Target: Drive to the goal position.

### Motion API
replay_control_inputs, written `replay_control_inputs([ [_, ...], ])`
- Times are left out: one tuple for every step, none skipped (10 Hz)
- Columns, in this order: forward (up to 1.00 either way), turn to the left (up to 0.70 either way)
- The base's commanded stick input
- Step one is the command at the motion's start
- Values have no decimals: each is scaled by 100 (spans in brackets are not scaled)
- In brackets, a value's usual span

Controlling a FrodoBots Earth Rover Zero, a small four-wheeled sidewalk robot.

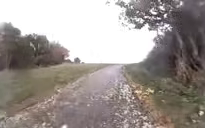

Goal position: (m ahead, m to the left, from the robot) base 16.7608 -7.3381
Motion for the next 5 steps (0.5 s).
replay_control_inputs([
  [100, -12],
  [100, -18],
  [100, -23],
  [100, -29],
  [100, -34],
])
